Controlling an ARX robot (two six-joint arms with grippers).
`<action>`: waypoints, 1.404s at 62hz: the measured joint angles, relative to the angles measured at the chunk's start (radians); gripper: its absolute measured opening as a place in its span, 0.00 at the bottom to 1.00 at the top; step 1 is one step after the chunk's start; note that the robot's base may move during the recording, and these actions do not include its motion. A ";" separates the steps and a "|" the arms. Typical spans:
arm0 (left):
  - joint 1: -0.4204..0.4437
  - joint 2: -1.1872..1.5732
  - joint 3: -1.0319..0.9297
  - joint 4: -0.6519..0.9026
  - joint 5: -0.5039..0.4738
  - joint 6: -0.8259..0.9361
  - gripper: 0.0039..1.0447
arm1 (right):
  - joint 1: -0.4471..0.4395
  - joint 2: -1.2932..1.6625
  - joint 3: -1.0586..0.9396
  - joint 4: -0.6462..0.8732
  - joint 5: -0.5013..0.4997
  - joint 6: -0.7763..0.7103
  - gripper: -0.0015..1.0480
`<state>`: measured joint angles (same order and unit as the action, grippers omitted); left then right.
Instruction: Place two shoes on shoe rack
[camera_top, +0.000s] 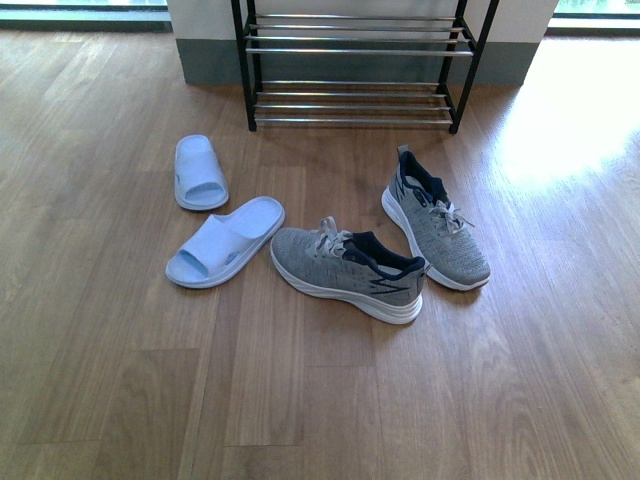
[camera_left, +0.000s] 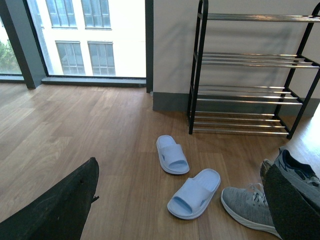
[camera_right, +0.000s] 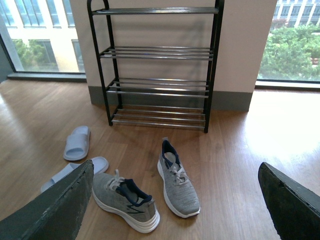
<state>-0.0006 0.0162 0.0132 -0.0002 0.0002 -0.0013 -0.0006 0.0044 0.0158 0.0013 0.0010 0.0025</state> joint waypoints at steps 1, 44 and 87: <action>0.000 0.000 0.000 0.000 0.000 0.000 0.91 | 0.000 0.000 0.000 0.000 0.000 0.000 0.91; 0.000 0.000 0.000 0.000 0.000 0.000 0.91 | 0.000 0.000 0.000 0.000 0.000 0.000 0.91; 0.000 0.000 0.000 0.000 0.000 0.000 0.91 | 0.000 0.000 0.000 0.000 0.000 0.000 0.91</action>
<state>-0.0006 0.0162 0.0132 -0.0002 0.0002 -0.0013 -0.0006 0.0048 0.0158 0.0013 0.0006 0.0025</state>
